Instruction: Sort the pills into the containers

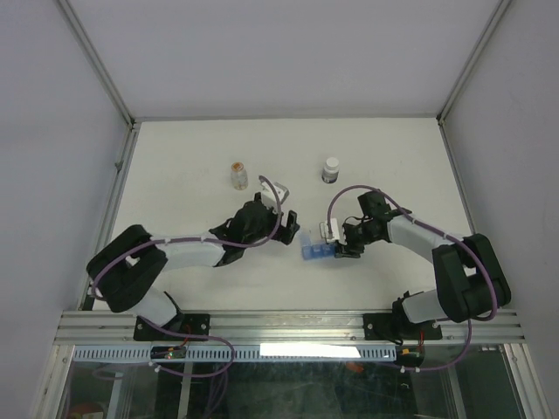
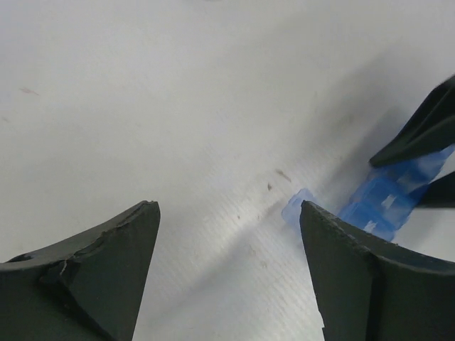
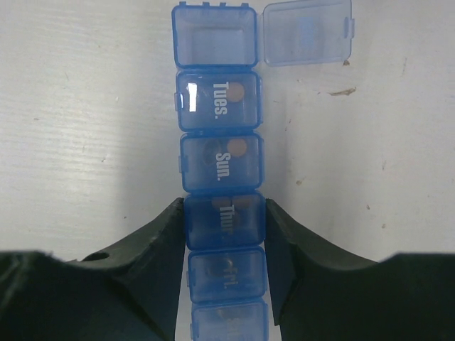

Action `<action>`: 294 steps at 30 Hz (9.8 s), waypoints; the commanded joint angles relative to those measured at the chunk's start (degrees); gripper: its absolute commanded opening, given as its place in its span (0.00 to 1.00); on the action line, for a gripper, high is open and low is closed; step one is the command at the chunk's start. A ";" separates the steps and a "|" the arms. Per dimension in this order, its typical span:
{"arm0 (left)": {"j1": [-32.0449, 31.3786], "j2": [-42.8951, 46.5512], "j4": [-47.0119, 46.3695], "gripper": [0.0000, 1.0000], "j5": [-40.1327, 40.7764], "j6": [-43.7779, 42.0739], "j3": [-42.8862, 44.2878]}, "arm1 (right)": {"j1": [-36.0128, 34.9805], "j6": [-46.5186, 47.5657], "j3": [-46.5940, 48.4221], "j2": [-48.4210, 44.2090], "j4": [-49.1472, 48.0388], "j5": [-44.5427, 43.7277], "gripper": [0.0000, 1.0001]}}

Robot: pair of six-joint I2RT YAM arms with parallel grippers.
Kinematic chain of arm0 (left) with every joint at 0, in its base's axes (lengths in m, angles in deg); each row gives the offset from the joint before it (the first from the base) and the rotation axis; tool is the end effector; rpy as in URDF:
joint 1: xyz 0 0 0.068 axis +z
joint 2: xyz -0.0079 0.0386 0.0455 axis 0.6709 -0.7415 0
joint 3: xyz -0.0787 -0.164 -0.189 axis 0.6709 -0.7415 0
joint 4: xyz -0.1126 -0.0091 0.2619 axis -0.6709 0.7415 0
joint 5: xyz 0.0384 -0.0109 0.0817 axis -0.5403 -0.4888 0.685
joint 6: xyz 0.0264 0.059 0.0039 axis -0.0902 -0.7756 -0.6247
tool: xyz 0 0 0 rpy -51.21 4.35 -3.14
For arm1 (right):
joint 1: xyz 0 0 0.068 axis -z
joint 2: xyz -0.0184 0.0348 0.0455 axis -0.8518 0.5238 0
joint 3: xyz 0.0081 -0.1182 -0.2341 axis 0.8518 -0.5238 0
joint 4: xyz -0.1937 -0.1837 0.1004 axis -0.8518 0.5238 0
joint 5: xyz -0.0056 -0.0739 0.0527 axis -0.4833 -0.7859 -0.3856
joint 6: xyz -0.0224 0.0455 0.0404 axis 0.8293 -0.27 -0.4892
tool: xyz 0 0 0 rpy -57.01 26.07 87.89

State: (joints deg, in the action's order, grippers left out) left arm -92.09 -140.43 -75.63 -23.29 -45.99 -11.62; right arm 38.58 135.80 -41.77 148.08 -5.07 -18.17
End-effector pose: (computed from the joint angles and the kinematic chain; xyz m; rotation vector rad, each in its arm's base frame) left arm 0.2235 -0.2553 0.1158 0.6509 2.0187 -0.4898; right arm 0.2239 0.1151 0.1127 -1.9741 1.4965 0.5844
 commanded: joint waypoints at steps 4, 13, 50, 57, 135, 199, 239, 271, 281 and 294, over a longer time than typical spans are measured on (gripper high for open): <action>9.72 19.44 6.10 0.83 -5.13 7.67 0.29 | -3.02 -17.10 4.19 5.38 -7.66 -8.57 0.34; 18.77 27.61 9.94 0.99 -7.48 9.80 -1.36 | -5.83 -29.14 11.81 11.49 -8.05 -12.32 0.73; 32.34 29.11 -6.18 0.99 -32.03 20.76 -7.25 | 3.96 -52.30 64.87 32.77 13.36 -23.85 0.78; 32.36 34.06 -5.36 0.99 -33.40 21.81 -10.79 | 3.73 -52.85 67.97 37.14 14.02 -27.07 0.71; -5.09 19.49 3.08 0.10 -7.46 -19.33 5.20 | -4.38 -50.34 38.03 0.80 11.29 21.19 0.00; 1.32 20.68 2.73 0.00 -31.79 -12.68 -1.79 | -11.28 -59.35 36.14 2.71 20.05 16.36 0.53; 1.40 19.06 1.18 0.00 -38.31 -13.08 -2.40 | -5.94 -33.02 33.16 -6.93 27.59 21.22 0.96; 0.91 20.52 0.62 0.00 -34.68 -11.76 -2.14 | -10.94 -57.97 38.78 -0.88 23.85 12.76 0.67; 0.91 21.35 0.79 0.00 -34.68 -11.75 -2.71 | -10.69 -57.73 40.11 0.00 24.48 13.43 0.54; 0.89 22.09 0.80 0.00 -34.29 -11.54 -3.42 | -10.81 -54.62 41.56 1.44 27.58 12.91 0.42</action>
State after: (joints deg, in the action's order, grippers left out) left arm -90.91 -120.19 -73.14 -58.06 -57.92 -14.94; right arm 27.93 79.67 -3.28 149.65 21.20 -6.13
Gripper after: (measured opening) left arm 0.523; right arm 0.467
